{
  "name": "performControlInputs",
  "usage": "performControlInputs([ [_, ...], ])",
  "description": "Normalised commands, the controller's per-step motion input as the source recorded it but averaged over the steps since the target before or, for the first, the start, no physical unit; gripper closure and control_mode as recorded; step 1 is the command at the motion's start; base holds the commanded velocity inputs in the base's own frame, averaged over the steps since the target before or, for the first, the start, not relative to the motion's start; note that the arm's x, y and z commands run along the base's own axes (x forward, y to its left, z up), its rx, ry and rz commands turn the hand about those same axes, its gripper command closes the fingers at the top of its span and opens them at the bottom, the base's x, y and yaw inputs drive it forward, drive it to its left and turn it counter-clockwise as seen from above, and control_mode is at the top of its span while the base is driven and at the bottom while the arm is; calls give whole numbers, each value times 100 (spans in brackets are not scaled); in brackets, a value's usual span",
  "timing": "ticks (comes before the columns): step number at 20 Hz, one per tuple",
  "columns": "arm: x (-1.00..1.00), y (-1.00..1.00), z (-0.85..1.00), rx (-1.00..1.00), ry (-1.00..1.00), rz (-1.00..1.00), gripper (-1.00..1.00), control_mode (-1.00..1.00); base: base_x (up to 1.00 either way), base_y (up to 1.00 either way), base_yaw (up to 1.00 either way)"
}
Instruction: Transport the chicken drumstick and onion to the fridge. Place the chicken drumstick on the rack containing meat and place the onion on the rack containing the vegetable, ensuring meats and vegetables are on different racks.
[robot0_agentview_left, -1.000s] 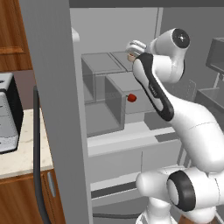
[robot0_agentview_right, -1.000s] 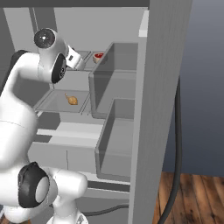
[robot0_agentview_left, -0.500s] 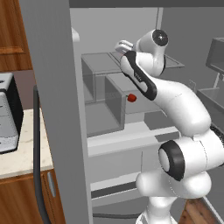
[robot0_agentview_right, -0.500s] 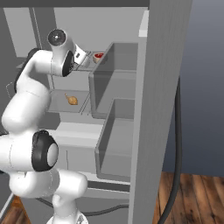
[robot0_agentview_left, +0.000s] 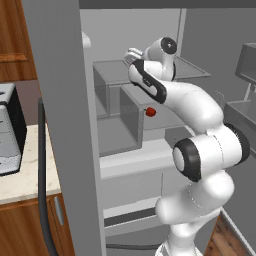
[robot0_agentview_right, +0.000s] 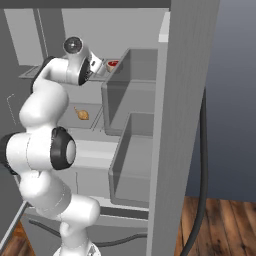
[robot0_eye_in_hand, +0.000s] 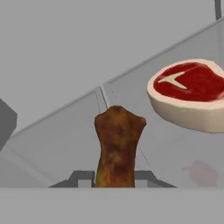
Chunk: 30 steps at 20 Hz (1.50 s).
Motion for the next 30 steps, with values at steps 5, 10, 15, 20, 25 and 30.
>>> performControlInputs([
  [5, 56, 22, -15, 0, 0, 0, 100, -100, 0, 0, 0],
  [10, 43, 16, -18, 0, 1, 0, 100, -100, 0, 0, 0],
  [15, 41, 23, -35, 0, 1, 0, 100, -100, 0, 0, 0],
  [20, 38, 32, -64, 0, 0, 0, 100, -100, 0, 0, 0],
  [25, 21, 17, -78, 3, 0, 0, 100, -100, 0, 0, 0],
  [30, 0, 0, -54, 5, 2, 0, -100, -100, 0, 0, 0],
])
